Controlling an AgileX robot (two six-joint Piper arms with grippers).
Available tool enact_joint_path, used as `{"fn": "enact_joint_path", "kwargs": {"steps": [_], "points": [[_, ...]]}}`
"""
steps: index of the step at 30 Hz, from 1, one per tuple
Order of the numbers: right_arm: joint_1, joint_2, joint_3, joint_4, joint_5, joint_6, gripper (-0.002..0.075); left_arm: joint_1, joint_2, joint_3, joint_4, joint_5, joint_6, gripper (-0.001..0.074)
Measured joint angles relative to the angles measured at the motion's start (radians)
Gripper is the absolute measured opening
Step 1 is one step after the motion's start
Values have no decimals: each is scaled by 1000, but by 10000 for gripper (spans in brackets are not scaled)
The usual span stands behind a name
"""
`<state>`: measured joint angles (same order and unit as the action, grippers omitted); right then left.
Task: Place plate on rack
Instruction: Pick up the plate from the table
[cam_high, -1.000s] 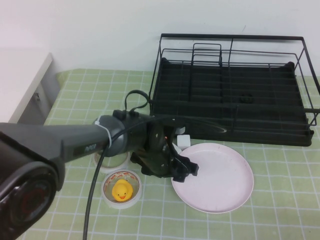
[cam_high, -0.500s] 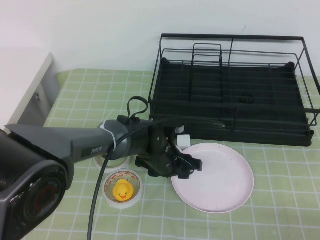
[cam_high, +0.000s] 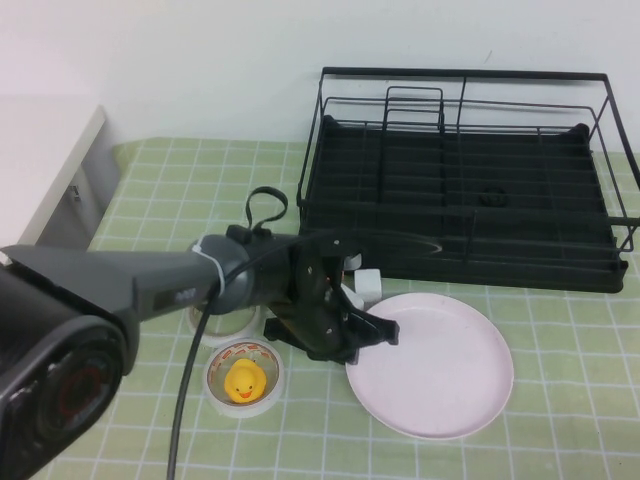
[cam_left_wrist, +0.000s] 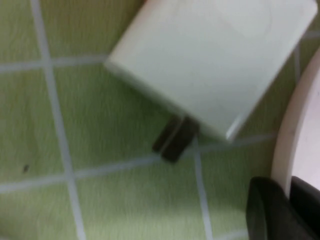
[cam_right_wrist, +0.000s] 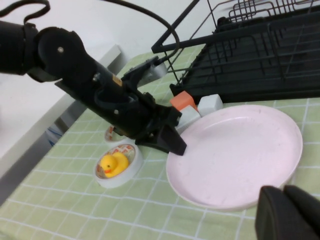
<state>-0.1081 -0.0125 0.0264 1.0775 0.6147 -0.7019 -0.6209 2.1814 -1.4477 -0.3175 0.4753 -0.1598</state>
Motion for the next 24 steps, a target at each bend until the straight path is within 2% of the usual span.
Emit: {"fn": "enact_joint_path", "kwargs": {"steps": [3,7,11,15,18,24], "points": [[0,0,0,35,2,0,10,20,-33,2,0,47,29,5],[0,0,0,172,4,0,10,65,-93,2,-51,91,102,0],[0,0,0,258,13,0,10,115,-144,2,-239,121,279,0],[0,0,0,264,28,-2,11,140,-179,2,-363,165,418,0],[0,0,-2,253,33,-26,11,146,-183,2,-357,212,457,0],[0,0,-19,174,36,-63,11,117,-183,2,-235,227,475,0]]}}
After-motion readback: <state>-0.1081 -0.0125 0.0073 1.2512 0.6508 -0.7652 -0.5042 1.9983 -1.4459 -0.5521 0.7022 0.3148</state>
